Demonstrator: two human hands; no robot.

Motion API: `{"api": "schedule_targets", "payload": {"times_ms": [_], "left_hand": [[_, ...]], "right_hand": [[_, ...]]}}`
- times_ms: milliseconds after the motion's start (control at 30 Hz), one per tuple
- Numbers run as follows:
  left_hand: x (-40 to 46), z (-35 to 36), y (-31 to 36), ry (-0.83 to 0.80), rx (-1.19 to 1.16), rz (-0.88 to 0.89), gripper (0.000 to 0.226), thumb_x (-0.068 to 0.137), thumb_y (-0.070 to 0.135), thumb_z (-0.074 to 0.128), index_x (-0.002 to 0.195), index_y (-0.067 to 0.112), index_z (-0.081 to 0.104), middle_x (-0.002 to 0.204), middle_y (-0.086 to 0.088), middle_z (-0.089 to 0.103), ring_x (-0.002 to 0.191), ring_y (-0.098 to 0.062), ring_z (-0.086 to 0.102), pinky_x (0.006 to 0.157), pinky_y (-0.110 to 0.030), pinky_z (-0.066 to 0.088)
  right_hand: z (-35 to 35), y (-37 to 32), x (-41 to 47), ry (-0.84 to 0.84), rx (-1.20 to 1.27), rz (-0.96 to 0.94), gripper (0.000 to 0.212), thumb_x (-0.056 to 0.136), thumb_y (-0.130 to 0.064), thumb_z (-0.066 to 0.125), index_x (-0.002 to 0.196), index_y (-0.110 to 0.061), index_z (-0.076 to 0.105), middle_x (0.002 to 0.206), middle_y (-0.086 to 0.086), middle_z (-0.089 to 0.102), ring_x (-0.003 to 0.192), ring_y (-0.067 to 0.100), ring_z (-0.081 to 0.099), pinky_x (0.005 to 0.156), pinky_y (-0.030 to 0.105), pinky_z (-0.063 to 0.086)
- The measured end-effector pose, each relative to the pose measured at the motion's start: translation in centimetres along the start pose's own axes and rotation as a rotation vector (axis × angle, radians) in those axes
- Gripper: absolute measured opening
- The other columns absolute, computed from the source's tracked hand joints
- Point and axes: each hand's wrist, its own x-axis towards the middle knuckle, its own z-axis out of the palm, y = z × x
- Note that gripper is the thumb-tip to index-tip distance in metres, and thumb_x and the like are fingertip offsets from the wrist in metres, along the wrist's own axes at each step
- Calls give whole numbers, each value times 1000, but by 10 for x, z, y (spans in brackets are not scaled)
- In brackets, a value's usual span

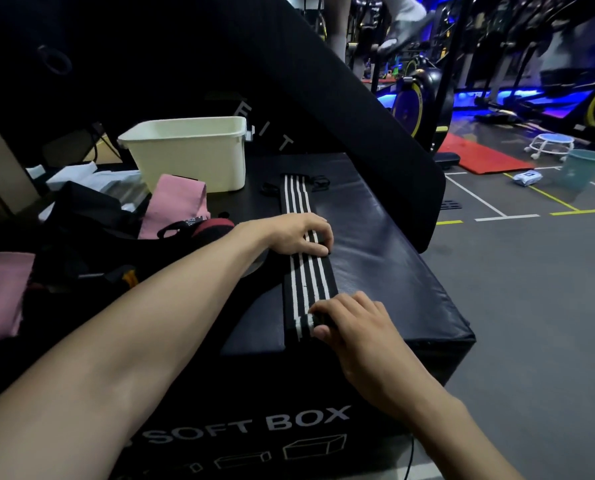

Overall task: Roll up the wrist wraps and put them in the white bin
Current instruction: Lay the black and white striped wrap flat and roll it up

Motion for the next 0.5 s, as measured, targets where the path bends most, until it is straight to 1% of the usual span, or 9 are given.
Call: {"api": "schedule_targets", "payload": {"times_ms": [67, 133, 167, 200, 267, 333, 367, 433, 500], "left_hand": [[1, 4, 1, 24, 22, -13, 18, 96, 33, 71, 88, 46, 61, 118, 12, 61, 127, -16, 52, 108, -34, 40], [1, 6, 3, 28, 52, -3, 19, 94, 40, 71, 84, 50, 59, 107, 20, 59, 114, -14, 56, 106, -46, 44], [1, 6, 5, 39, 76, -16, 14, 92, 46, 71, 84, 50, 60, 109, 21, 58, 114, -13, 56, 106, -52, 44], [0, 6, 6, 71, 98, -42, 10, 89, 52, 71, 87, 49, 62, 116, 21, 58, 118, -14, 54, 107, -54, 41], [-6, 9, 14, 199, 181, -111, 18, 86, 55, 74, 98, 46, 65, 128, 14, 53, 124, -15, 47, 106, -48, 38], [-15, 14, 25, 365, 313, -130, 27, 86, 52, 75, 108, 38, 67, 121, 8, 51, 118, -17, 46, 98, -38, 40], [-22, 15, 34, 416, 359, -118, 25, 89, 49, 73, 109, 34, 69, 116, 7, 53, 115, -17, 48, 94, -36, 43], [-36, 18, 42, 433, 287, -98, 17, 95, 44, 68, 105, 31, 72, 107, 9, 60, 106, -15, 57, 90, -38, 50], [-55, 22, 43, 417, 110, -55, 13, 98, 36, 66, 105, 31, 75, 102, 13, 63, 97, -11, 59, 90, -41, 52]], "right_hand": [[0, 0, 1, 5, -10, 5, 44, 102, -52, 26, 120, -27, 58, 110, -11, 61, 100, 17, 50, 85, 35, 41], [1, 2, 2, 8, -15, 10, 45, 102, -52, 25, 117, -26, 59, 107, -9, 62, 97, 19, 50, 83, 36, 40], [1, 2, 3, 17, -17, 10, 45, 103, -52, 25, 115, -25, 59, 105, -9, 62, 96, 19, 50, 82, 35, 38], [0, 2, 3, 24, -19, 11, 44, 103, -52, 25, 114, -25, 59, 104, -9, 61, 95, 18, 49, 81, 33, 35], [1, 1, 3, 24, -43, 9, 44, 102, -51, 23, 112, -26, 58, 104, -9, 59, 94, 17, 45, 80, 32, 31], [2, -1, 3, 33, -65, 4, 46, 102, -51, 23, 110, -25, 59, 105, -8, 55, 94, 15, 40, 80, 32, 31], [2, -1, 3, 32, -61, 11, 48, 102, -52, 22, 110, -25, 60, 107, -7, 53, 95, 15, 38, 80, 32, 31], [1, 1, 4, 20, -61, 20, 51, 101, -53, 21, 110, -24, 62, 110, -6, 50, 96, 15, 37, 80, 33, 31], [0, 1, 4, 12, -74, 16, 52, 101, -54, 21, 110, -25, 62, 111, -6, 49, 97, 16, 38, 79, 33, 30]]}}
